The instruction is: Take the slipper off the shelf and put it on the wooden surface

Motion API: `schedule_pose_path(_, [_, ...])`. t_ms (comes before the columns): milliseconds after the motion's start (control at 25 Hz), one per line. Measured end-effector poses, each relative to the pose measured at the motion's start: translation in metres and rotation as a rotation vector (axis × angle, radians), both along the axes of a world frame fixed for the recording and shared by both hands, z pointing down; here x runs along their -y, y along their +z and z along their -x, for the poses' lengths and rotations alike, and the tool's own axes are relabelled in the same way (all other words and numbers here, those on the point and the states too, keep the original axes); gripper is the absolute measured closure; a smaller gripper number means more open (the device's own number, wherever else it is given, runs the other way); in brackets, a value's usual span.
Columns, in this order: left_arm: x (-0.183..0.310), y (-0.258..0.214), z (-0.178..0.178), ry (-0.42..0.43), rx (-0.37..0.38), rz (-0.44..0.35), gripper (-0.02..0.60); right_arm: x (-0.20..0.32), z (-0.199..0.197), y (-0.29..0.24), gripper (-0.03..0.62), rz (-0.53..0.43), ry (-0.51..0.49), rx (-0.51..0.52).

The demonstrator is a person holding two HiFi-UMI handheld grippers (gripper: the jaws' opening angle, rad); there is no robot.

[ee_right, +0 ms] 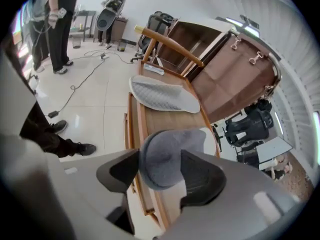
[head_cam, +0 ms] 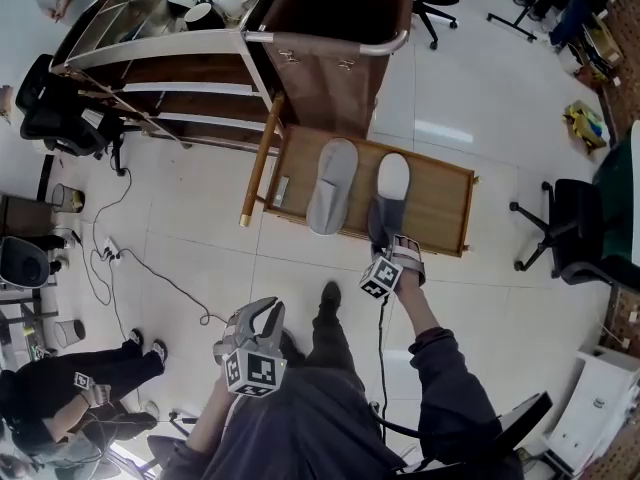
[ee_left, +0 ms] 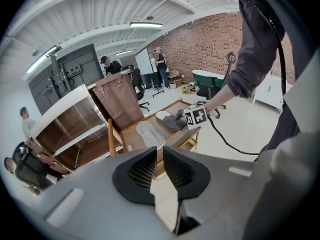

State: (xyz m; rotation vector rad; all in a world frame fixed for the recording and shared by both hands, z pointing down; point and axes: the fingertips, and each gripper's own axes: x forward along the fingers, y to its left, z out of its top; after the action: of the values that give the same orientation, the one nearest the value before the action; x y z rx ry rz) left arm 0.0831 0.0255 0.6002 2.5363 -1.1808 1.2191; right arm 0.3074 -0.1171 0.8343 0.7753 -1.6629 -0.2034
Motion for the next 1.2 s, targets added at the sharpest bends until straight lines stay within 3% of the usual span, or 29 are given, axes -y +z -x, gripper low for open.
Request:
schedule_pose_path(200, [-0.028,0.002,0.004,0.027,-0.021,-0.008,0.525,-0.047,0.008,-0.035,0.333,-0.048,0.041,0.036])
schedule_pose_path(400, [-0.071,0.001,0.018,0.067,-0.038,-0.049,0.525,-0.113,0.043,-0.087,0.376,-0.191,0.052,0.063])
schedule_pose_path(600, [-0.145,-0.013,0.030,0.145,-0.086,-0.105,0.539,-0.217,0.088,-0.149,0.424,-0.294,0.108,0.106])
schedule_pose_path(800, [-0.226,-0.024,0.068,0.172,-0.118,-0.146,0.546,-0.315,0.137,-0.203,0.437,-0.379,0.150,0.102])
schedule_pose_path(1000, [-0.295,-0.019,0.093,0.167,-0.142,-0.140,0.546,-0.396,0.171,-0.228,0.444,-0.419,0.183,0.122])
schedule_pose_path(1200, [-0.317,-0.027,0.098,0.169,-0.154,-0.159,0.546,-0.442,0.191,-0.236,0.450,-0.450,0.217,0.166])
